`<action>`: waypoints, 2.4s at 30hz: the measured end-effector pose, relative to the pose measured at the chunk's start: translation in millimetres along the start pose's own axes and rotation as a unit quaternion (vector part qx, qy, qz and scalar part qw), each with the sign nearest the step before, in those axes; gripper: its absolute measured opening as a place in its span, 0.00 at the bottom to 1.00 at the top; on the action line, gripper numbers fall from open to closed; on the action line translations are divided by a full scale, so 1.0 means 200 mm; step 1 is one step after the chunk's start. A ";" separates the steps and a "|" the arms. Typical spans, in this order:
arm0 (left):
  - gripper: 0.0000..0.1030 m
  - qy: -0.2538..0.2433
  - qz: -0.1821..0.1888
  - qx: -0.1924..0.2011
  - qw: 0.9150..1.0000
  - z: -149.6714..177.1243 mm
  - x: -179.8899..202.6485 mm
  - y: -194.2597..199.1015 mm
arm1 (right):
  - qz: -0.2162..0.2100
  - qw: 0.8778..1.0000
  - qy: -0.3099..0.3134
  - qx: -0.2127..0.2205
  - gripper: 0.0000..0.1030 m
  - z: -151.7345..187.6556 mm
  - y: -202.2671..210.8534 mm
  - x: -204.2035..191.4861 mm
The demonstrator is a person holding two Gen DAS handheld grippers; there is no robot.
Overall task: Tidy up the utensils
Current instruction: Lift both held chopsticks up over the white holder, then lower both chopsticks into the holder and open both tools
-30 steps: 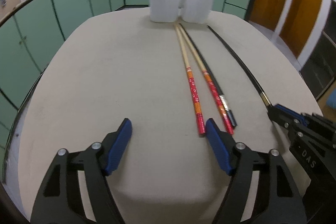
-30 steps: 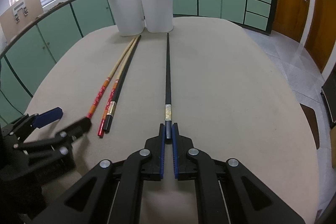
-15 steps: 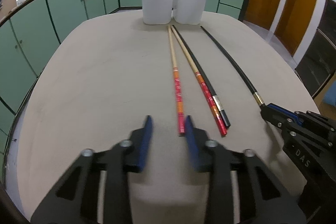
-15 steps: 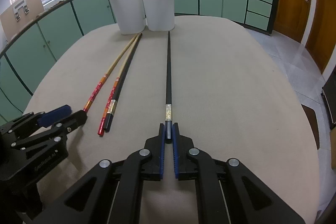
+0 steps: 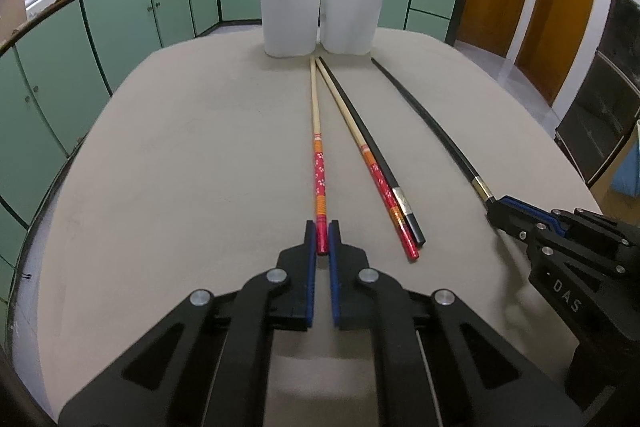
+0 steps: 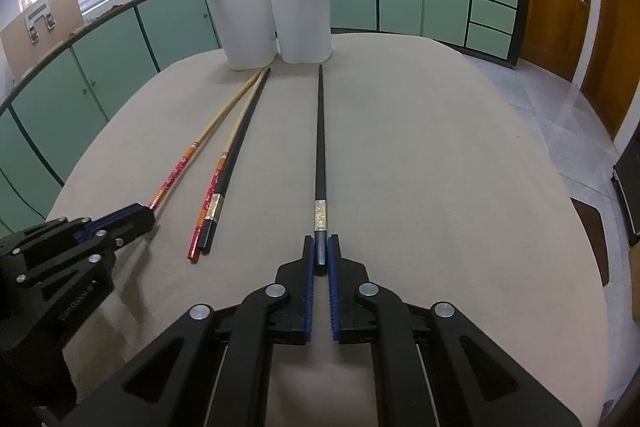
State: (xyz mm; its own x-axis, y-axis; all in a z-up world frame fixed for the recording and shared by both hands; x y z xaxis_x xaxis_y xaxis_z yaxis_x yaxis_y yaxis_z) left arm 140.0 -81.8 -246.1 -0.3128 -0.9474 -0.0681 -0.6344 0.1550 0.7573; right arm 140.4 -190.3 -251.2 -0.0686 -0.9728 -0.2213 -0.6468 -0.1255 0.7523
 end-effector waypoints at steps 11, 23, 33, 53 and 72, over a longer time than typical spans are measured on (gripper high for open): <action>0.05 -0.008 -0.007 0.042 0.999 -0.10 -0.03 0.16 | -0.002 0.999 0.003 0.038 0.06 -0.11 0.14 0.00; 0.05 -0.002 -0.005 0.124 0.992 -0.36 -0.11 0.42 | -0.019 0.995 0.011 0.093 0.06 -0.33 0.37 -0.04; 0.05 -0.016 0.006 0.181 0.983 -0.62 -0.12 0.60 | -0.055 0.990 0.024 0.131 0.06 -0.65 0.57 -0.08; 0.05 -0.040 0.035 0.258 0.965 -1.09 -0.11 0.82 | -0.121 0.971 0.062 0.195 0.06 -1.25 0.85 -0.28; 0.05 -0.018 -0.027 0.322 0.946 -1.71 -0.21 0.54 | -0.092 0.963 0.020 0.253 0.06 -1.80 0.47 -0.29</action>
State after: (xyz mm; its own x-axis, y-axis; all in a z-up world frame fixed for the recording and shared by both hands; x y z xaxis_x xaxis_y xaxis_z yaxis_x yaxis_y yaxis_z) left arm 327.5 -121.0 60.3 -0.2840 -0.9505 -0.1260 -0.9458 0.2562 0.1998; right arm 357.2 -215.3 55.5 0.1042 -0.9512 -0.2904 -0.9331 -0.1946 0.3025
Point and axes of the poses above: each gripper's, at about its wrist camera, not at the fingertips, and y roughly against the way its jaws point, x to its right, z to its underside, the point moved 5 cm from there along -y, roughly the way its jaws point, and after that the axes turned 9 degrees about -y, right-handed, at the moved point
